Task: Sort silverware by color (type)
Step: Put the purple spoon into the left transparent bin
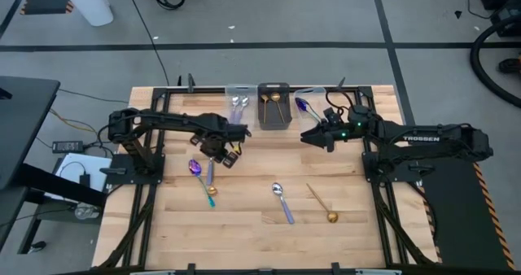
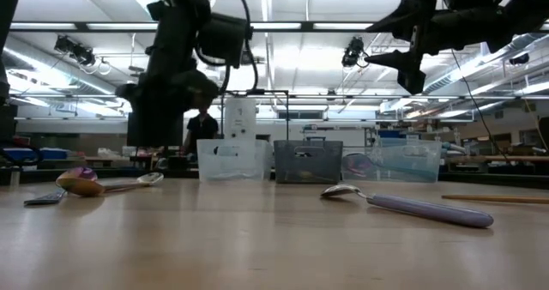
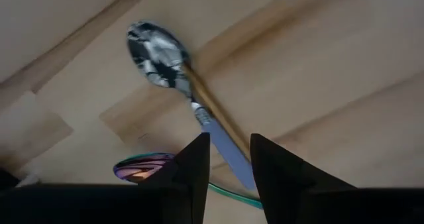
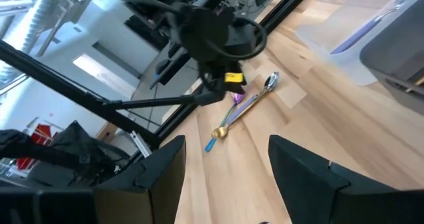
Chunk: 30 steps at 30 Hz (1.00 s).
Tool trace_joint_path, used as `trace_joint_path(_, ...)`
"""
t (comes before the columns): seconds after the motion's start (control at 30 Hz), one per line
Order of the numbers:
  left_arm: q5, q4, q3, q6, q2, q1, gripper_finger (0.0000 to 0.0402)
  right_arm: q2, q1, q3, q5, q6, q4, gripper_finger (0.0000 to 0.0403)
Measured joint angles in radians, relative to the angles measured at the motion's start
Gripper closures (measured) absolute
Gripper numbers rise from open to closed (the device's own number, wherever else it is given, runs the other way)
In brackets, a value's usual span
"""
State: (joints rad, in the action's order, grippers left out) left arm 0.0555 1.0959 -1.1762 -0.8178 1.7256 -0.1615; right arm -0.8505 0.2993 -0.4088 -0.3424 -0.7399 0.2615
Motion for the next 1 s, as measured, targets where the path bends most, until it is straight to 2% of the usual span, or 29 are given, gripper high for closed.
trace_joint_path(0.4,0.027,-0.145,0.152,-0.031,0.0,-0.047,0.0285,0.0,-0.022,0.0,0.0,0.0,-0.001,0.0178)
trace_joint_path(1.0,0.043,-0.227,0.221,0.008,-0.006,-0.095,0.0285,0.0,-0.023,0.0,0.01,-0.001,-0.002,0.0178)
